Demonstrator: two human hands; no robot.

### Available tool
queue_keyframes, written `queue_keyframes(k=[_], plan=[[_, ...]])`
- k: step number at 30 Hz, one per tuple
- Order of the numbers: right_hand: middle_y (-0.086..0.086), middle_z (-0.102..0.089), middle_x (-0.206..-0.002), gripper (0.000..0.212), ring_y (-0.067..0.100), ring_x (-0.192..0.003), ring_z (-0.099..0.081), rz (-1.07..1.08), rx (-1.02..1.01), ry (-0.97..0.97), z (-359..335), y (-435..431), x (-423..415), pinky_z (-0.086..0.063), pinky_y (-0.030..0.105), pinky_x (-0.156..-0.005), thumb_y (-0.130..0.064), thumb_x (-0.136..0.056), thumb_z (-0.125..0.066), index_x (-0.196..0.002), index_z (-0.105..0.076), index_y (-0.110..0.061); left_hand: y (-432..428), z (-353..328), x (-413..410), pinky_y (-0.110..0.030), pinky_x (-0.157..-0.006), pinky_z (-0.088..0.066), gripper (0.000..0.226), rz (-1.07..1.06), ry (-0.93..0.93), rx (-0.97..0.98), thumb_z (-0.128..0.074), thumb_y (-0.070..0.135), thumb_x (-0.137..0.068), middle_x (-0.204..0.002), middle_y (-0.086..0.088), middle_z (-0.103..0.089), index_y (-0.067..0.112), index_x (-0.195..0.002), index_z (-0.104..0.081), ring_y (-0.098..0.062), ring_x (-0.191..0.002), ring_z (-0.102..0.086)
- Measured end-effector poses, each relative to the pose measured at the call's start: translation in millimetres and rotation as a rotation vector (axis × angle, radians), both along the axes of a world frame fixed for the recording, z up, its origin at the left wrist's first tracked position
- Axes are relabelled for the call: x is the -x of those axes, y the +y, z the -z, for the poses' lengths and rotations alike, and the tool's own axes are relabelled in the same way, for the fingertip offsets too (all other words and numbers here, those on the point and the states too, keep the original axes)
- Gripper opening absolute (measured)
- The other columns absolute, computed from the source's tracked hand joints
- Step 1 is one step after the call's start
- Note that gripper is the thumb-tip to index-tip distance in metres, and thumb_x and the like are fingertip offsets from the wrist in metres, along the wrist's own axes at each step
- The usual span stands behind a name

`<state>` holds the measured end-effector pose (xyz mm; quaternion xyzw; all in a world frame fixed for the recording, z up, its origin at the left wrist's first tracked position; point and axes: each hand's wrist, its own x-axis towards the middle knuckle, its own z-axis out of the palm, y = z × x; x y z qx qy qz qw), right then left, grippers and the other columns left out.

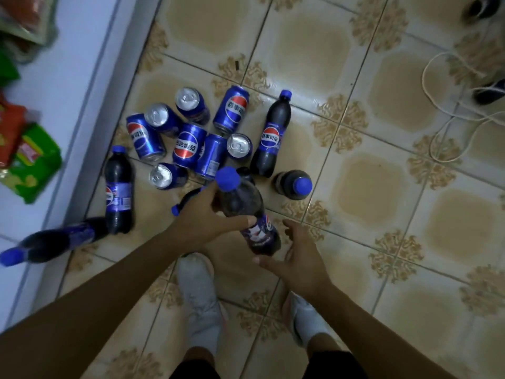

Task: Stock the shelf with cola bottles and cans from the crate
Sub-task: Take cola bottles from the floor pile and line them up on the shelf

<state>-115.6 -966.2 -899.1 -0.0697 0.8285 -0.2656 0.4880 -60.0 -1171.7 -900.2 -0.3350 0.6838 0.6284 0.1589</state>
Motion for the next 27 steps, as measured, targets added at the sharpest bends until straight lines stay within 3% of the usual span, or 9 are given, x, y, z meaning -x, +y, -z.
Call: queue_keyframes(k=[3, 6, 8, 11, 15, 17, 22, 25, 27], plan=[[-0.02, -0.038, -0.136, 0.103, -0.002, -0.125, -0.041, 0.034, 0.183, -0.083, -61.1, -17.1, 0.3, -0.039, 0.026, -0.106, -0.037, -0.065, -0.087, -0.146, -0.025, -0.029, -19.4, -67.5, -2.4, -0.013, -0.069, -0.052, 0.049, -0.054, -0.041, -0.238, -0.085, 0.015, -0.065, -0.097, 0.004, -0.072, 0.02, -0.107, -0.061, -0.002, -0.089, -0.068], [-0.028, -0.055, -0.104, 0.067, -0.019, -0.091, -0.053, -0.11, 0.241, -0.027, -122.0, -32.4, 0.4, -0.041, 0.004, -0.075, -0.031, -0.07, -0.083, -0.117, -0.038, -0.048, -31.9, -137.7, -6.5, -0.014, -0.068, -0.052, 0.06, -0.08, -0.008, -0.371, -0.089, 0.029, -0.052, -0.095, 0.003, -0.074, 0.018, -0.105, -0.062, -0.004, -0.089, -0.069], [-0.021, -0.058, -0.091, 0.055, -0.014, -0.079, -0.054, -0.146, 0.245, 0.023, -167.6, -40.0, 3.4, -0.04, 0.005, -0.064, -0.036, -0.069, -0.078, -0.109, -0.042, -0.044, -36.0, -180.0, -9.8, -0.017, -0.071, -0.054, 0.08, -0.127, 0.001, -0.375, -0.09, 0.054, -0.038, -0.101, 0.007, -0.073, 0.024, -0.107, -0.062, -0.006, -0.095, -0.068], [-0.017, -0.057, -0.084, 0.05, -0.004, -0.07, -0.054, -0.177, 0.269, 0.09, -235.6, -48.3, 7.3, -0.038, 0.011, -0.058, -0.045, -0.064, -0.07, -0.106, -0.043, -0.04, -32.7, -242.0, -16.1, -0.019, -0.076, -0.054, 0.082, -0.224, 0.053, -0.333, -0.085, 0.061, -0.04, -0.109, 0.011, -0.071, 0.031, -0.112, -0.06, -0.009, -0.104, -0.066], [-0.014, -0.058, -0.081, 0.051, 0.008, -0.072, -0.055, -0.176, 0.277, 0.207, -328.3, -53.7, 8.3, -0.038, 0.021, -0.057, -0.046, -0.06, -0.068, -0.106, -0.05, -0.032, -7.5, -334.9, -20.2, -0.019, -0.073, -0.054, 0.087, -0.503, 0.174, -0.308, -0.081, 0.068, -0.045, -0.111, 0.007, -0.07, 0.029, -0.119, -0.054, -0.01, -0.101, -0.067], [-0.014, -0.059, -0.083, 0.05, 0.009, -0.072, -0.057, -0.181, 0.3, 0.269, -370.3, -55.4, 5.2, -0.042, 0.026, -0.059, -0.04, -0.065, -0.076, -0.108, -0.051, -0.031, 11.1, -378.2, -26.0, -0.02, -0.076, -0.055, 0.071, -0.604, 0.214, -0.284, -0.075, 0.058, -0.064, -0.115, 0.005, -0.067, 0.027, -0.122, -0.05, -0.009, -0.101, -0.067], [-0.016, -0.062, -0.088, 0.056, 0.003, -0.073, -0.053, -0.272, 0.391, 0.446, -466.4, -55.4, -11.0, -0.035, 0.007, -0.056, -0.055, -0.067, -0.068, -0.116, -0.053, -0.031, 71.2, -471.8, -48.8, -0.015, -0.068, -0.053, 0.034, -0.845, 0.281, -0.169, -0.058, 0.024, -0.089, -0.105, 0.005, -0.064, 0.018, -0.121, -0.048, -0.007, -0.088, -0.068], [-0.018, -0.061, -0.092, 0.058, 0.003, -0.075, -0.054, -0.361, 0.454, 0.459, -513.5, -48.0, -29.1, -0.034, 0.009, -0.057, -0.062, -0.067, -0.055, -0.118, -0.051, -0.035, 106.1, -510.5, -69.2, -0.025, -0.086, -0.054, 0.064, -0.905, 0.344, -0.15, -0.075, 0.047, -0.07, -0.118, -0.003, -0.067, 0.018, -0.123, -0.053, -0.018, -0.106, -0.065], [-0.019, -0.058, -0.087, 0.044, 0.006, -0.076, -0.059, -0.375, 0.474, 0.409, -534.9, -41.7, -44.0, -0.039, 0.013, -0.059, -0.053, -0.073, -0.062, -0.112, -0.051, -0.036, 123.1, -532.7, -82.1, -0.027, -0.088, -0.053, 0.058, -1.002, 0.35, -0.14, -0.074, 0.042, -0.072, -0.116, -0.007, -0.068, 0.015, -0.12, -0.057, -0.019, -0.105, -0.065]])
